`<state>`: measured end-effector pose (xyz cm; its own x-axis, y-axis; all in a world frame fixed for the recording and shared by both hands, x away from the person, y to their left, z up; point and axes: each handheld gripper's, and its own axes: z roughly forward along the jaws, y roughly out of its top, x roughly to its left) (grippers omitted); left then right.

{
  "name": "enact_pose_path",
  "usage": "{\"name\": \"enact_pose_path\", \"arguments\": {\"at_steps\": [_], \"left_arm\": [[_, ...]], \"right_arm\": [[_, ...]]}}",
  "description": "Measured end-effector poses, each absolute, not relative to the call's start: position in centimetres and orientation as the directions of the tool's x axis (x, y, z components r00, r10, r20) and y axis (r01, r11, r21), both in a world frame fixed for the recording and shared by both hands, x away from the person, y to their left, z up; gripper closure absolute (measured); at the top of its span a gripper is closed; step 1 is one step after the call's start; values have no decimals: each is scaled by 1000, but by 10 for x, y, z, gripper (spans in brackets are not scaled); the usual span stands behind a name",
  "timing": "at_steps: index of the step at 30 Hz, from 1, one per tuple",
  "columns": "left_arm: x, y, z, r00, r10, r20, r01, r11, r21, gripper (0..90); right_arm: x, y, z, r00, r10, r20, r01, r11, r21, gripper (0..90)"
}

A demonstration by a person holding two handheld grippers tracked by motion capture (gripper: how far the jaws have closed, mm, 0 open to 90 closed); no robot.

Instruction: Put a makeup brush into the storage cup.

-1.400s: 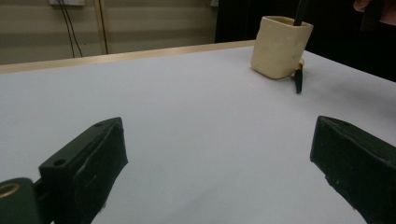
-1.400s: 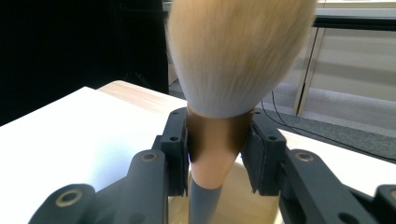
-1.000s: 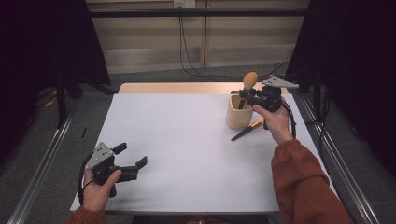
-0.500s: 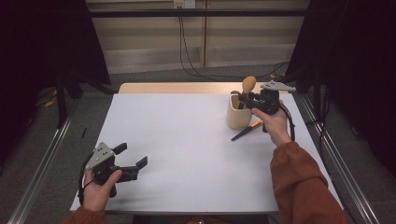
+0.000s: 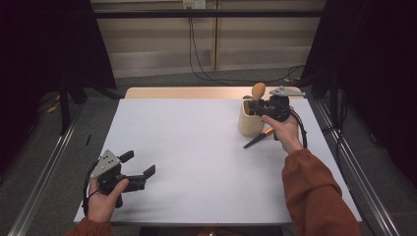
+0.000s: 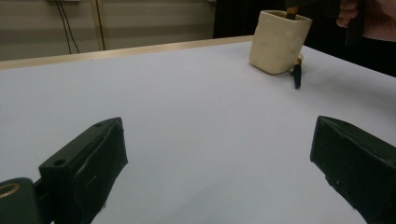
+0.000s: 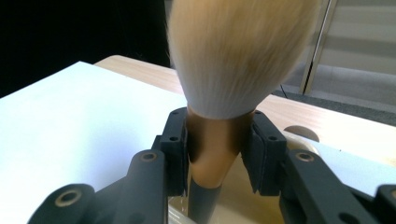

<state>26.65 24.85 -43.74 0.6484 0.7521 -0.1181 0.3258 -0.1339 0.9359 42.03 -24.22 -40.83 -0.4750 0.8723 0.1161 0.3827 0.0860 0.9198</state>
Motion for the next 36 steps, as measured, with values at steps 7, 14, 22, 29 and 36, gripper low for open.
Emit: {"name": "enact_pose_path", "arguments": {"at_steps": [7,14,22,29,36], "left_arm": [[266,248,-438,648,752,-119,326,-133,936,36],[267,248,-438,650,751,-119,327,-134,935,36],[267,247,-438,647,753,-121,330,-133,935,36],[267,247,-438,648,752,-121,329,-133,935,36],[267,249,-438,649,751,-118,326,-135,936,36]], "right_arm": [[421,-242,-414,-470,872,135,398,73,914,573],[420,-251,-416,-431,888,160,421,41,906,250],[415,-262,-418,-397,905,151,413,29,910,92],[410,-264,-417,-398,906,148,405,29,914,41],[399,-265,-416,-410,901,142,386,31,922,24]]}}
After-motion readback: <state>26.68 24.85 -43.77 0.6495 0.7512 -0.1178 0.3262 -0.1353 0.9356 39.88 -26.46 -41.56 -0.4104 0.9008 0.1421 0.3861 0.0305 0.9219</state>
